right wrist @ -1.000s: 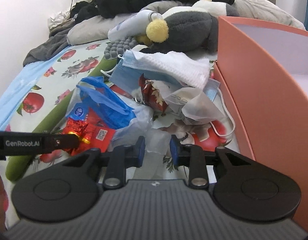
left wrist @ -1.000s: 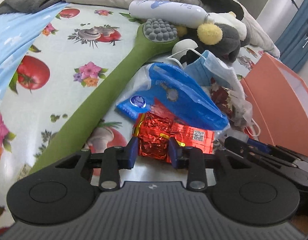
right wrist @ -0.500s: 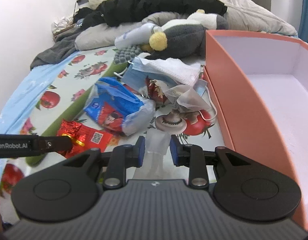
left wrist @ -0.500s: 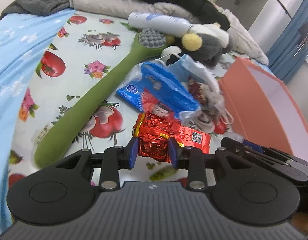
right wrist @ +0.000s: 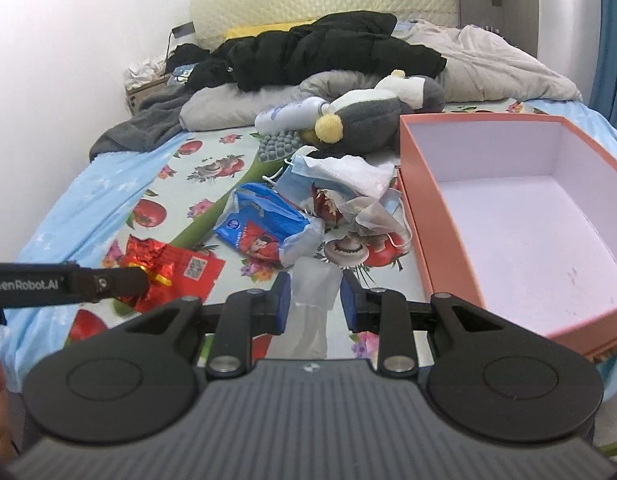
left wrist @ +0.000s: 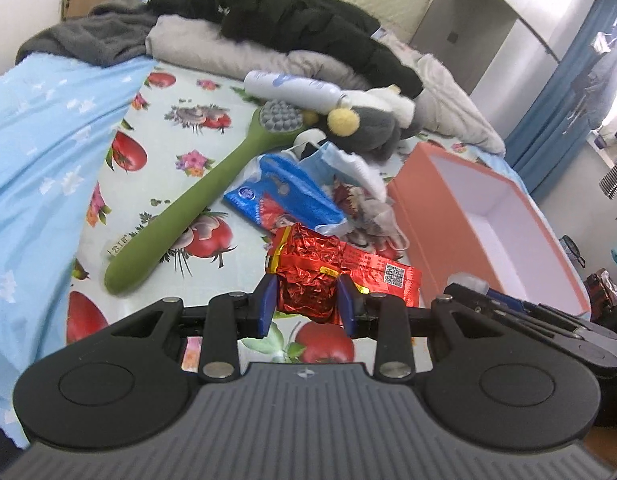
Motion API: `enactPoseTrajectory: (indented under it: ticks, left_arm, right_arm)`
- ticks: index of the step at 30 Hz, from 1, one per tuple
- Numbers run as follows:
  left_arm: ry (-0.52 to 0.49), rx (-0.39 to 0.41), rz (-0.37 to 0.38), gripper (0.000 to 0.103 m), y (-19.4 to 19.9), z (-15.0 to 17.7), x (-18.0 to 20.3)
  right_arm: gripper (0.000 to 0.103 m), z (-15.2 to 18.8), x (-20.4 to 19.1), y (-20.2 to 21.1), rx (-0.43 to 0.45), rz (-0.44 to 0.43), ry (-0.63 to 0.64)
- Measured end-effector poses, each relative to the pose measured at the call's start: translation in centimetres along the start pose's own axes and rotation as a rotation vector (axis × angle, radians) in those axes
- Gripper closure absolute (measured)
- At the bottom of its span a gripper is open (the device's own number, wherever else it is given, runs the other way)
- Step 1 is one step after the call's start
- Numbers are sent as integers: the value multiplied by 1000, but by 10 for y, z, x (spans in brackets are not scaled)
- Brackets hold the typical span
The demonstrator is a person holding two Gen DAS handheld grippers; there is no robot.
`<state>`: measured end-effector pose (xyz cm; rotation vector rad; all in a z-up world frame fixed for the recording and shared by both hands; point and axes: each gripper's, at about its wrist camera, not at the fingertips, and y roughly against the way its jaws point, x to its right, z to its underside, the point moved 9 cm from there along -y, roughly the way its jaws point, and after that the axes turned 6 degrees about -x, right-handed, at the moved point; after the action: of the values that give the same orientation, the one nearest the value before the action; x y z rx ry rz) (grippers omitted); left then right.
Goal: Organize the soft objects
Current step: 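Lift the red foil packet with the left gripper over the pink box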
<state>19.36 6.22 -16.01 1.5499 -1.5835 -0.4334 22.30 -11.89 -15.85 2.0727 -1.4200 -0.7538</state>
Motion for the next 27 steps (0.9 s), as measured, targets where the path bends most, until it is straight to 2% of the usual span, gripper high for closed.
enactPoseTrajectory:
  ticks: [7, 13, 20, 27]
  left_arm:
    - [-13, 63, 17, 65, 45, 7, 19]
    - [-28, 90, 51, 65, 67, 10, 41]
    - [-82, 102, 96, 65, 80, 16, 71]
    - [-137, 84, 160, 65, 75, 19, 110]
  right_arm:
    - [73, 5, -1, 40, 37, -12, -4]
    - [73, -2, 3, 69, 92, -5, 3]
    - [73, -7, 13, 102, 151, 18, 5]
    - [73, -1, 40, 129, 164, 66, -31]
